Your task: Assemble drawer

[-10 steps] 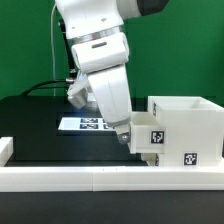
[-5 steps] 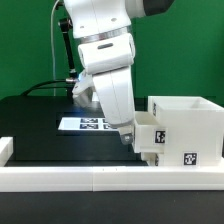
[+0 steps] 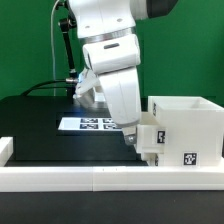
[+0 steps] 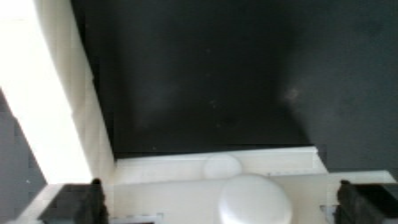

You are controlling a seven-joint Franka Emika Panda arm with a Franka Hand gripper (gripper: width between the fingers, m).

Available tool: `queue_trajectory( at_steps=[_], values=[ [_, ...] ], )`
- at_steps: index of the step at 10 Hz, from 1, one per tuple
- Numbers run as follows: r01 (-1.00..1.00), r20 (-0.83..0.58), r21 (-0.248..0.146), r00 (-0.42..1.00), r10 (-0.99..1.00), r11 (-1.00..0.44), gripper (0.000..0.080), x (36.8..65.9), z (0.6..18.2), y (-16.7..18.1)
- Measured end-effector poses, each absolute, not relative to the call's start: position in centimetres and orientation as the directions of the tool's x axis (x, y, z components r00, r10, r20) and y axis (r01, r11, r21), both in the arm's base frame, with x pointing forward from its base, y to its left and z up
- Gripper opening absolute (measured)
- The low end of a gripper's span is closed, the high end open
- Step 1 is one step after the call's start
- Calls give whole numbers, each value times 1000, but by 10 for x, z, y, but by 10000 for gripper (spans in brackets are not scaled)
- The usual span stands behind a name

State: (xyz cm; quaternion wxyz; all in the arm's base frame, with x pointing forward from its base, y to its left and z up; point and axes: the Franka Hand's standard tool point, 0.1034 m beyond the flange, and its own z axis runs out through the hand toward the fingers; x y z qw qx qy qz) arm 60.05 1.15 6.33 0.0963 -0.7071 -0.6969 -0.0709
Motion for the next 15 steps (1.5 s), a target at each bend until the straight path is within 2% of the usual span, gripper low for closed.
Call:
queue_trajectory(
  at_steps=[3, 7, 10, 13, 14, 15],
  values=[
    [999, 232, -47, 2, 973, 9, 649, 600, 61, 27],
    [999, 232, -40, 1, 973, 8, 649, 601, 59, 31],
    [999, 223, -52, 7, 975, 5, 649, 600, 62, 34],
    [998, 222, -67, 0, 975, 15, 649, 598, 64, -7],
    [998, 215, -59, 23, 976, -11, 649, 600, 72, -20],
    [997, 194, -39, 66, 979, -60, 649, 601, 90, -31]
  ],
)
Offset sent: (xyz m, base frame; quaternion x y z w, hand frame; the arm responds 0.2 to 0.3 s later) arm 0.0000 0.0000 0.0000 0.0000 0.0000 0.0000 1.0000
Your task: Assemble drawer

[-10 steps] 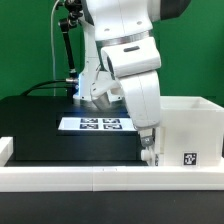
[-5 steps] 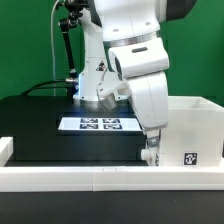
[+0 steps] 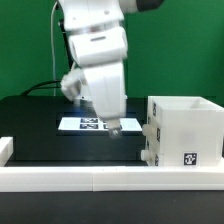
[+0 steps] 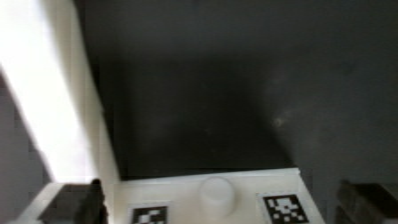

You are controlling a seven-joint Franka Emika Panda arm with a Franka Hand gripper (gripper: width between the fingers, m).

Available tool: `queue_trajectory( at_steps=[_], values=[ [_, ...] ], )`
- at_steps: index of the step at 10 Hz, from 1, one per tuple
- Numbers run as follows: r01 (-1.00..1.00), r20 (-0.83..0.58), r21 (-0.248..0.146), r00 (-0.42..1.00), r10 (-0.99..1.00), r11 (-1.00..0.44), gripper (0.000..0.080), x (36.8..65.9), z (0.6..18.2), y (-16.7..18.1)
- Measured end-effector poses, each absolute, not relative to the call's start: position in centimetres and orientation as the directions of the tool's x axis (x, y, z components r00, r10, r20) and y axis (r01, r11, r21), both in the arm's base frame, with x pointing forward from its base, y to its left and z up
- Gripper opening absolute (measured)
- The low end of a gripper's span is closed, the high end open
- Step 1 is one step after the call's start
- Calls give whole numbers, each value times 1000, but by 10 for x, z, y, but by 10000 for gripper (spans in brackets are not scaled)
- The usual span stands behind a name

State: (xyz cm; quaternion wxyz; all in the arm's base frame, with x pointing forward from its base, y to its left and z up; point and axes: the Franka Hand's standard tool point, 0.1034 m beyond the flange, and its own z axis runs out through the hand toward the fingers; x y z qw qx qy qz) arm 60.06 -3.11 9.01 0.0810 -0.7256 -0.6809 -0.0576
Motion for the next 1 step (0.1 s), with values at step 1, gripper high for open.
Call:
queue_trajectory(
  at_steps=[1],
  values=[
    [997, 190, -41, 64, 980, -57, 649, 596, 92, -31]
  ],
)
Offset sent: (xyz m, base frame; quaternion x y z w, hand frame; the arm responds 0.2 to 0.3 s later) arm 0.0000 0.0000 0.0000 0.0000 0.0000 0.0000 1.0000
